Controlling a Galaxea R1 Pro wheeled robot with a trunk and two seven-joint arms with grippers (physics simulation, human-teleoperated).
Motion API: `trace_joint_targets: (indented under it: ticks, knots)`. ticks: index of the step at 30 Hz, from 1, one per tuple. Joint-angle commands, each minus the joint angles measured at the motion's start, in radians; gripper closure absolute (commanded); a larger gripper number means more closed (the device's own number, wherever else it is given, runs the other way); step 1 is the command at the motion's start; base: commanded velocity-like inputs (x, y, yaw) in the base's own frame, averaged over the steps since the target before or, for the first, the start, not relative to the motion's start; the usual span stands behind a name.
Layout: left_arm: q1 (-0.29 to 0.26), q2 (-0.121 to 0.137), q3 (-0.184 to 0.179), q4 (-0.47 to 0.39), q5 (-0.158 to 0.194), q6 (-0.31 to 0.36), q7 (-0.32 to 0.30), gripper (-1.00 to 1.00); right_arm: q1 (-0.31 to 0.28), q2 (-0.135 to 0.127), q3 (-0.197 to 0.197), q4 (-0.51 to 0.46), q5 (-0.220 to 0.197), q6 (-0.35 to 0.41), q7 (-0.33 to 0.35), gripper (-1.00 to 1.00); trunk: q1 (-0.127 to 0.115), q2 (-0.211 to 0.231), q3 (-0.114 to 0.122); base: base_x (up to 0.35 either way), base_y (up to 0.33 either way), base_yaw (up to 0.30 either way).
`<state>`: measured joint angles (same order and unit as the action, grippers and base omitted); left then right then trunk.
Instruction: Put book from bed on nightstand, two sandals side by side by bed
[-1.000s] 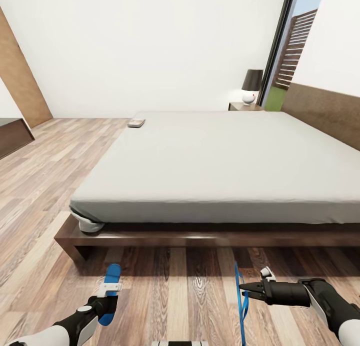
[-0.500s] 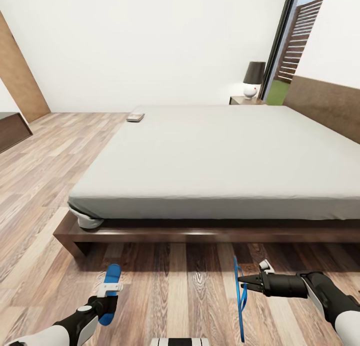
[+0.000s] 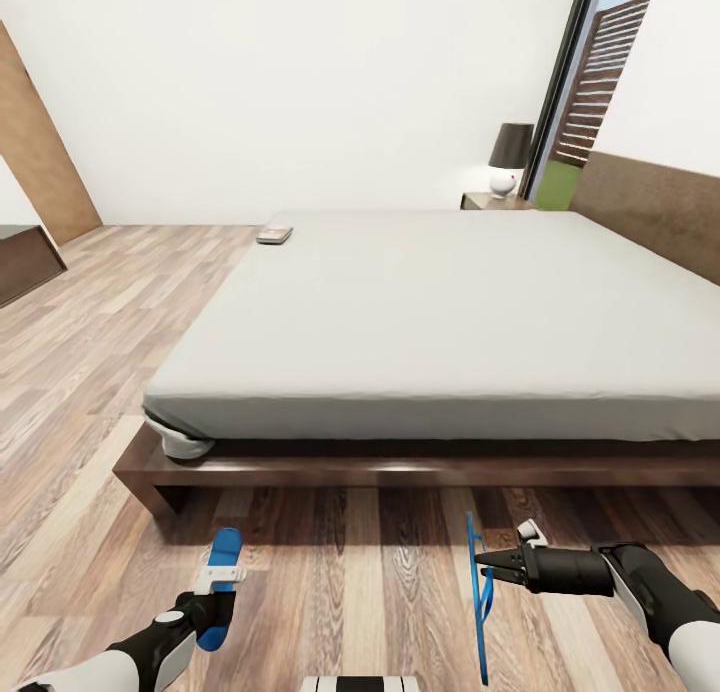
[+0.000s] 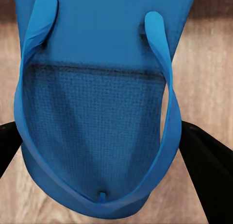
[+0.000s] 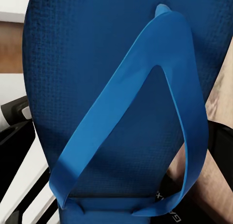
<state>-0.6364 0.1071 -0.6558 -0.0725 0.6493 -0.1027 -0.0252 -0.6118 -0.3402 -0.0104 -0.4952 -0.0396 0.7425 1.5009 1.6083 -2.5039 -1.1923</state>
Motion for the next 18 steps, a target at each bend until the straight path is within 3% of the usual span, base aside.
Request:
trace_joint_targets:
  ticks: [1, 18]
  knots:
    - [0.000, 0.000, -0.008, 0.000, 0.009, -0.003, -0.002, 1.00, 0.000, 0.000, 0.000, 0.000, -0.002, 0.011, 0.002, 1.00, 0.000, 0.000, -0.001, 0.006, 0.093, 0.000]
    - [0.000, 0.000, -0.013, 0.000, 0.009, -0.007, -0.002, 1.00, 0.001, -0.006, -0.001, 0.022, -0.004, 0.012, 0.015, 1.00, 0.000, 0.000, -0.001, 0.001, 0.111, 0.000]
